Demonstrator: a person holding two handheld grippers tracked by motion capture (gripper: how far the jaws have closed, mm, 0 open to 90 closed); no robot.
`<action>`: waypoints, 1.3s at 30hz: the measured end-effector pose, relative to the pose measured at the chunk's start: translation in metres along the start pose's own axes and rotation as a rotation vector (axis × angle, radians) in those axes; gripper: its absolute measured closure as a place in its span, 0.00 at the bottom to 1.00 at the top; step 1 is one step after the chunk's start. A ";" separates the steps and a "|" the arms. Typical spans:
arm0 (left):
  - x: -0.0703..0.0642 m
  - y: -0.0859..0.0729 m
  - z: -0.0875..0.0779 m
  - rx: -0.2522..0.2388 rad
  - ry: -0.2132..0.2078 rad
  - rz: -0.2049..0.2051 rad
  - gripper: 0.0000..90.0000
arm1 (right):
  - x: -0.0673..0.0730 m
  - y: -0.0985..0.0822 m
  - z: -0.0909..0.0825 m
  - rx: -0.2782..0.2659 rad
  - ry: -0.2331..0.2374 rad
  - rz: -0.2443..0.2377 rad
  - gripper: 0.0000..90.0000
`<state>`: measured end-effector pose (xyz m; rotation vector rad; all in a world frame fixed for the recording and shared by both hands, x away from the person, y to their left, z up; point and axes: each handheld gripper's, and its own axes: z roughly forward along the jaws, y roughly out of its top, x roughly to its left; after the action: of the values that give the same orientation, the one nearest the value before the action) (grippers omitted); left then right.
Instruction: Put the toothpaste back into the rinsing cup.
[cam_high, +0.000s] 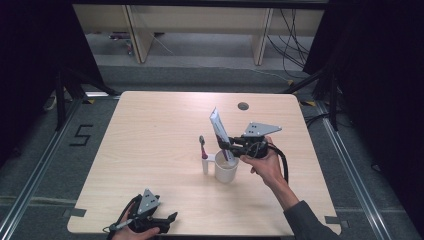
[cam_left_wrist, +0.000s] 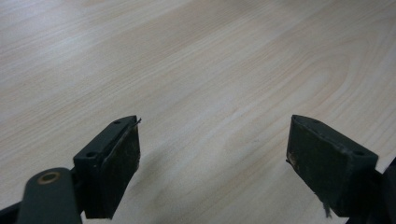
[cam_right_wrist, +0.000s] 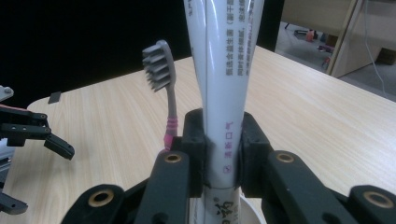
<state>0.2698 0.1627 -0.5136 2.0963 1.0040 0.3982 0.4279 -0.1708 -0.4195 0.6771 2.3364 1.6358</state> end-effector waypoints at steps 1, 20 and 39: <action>0.000 0.000 0.000 0.003 0.003 -0.002 0.19 | -0.001 -0.001 0.001 -0.003 0.013 -0.001 0.85; 0.000 -0.001 0.000 -0.009 0.000 0.001 0.19 | 0.003 -0.022 0.011 0.049 0.010 -0.012 0.85; 0.000 -0.001 0.000 0.005 0.006 0.001 0.19 | 0.004 -0.031 0.015 0.081 0.013 -0.051 0.85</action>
<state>0.2693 0.1629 -0.5145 2.1011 1.0083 0.4026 0.4231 -0.1655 -0.4530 0.6187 2.4201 1.5358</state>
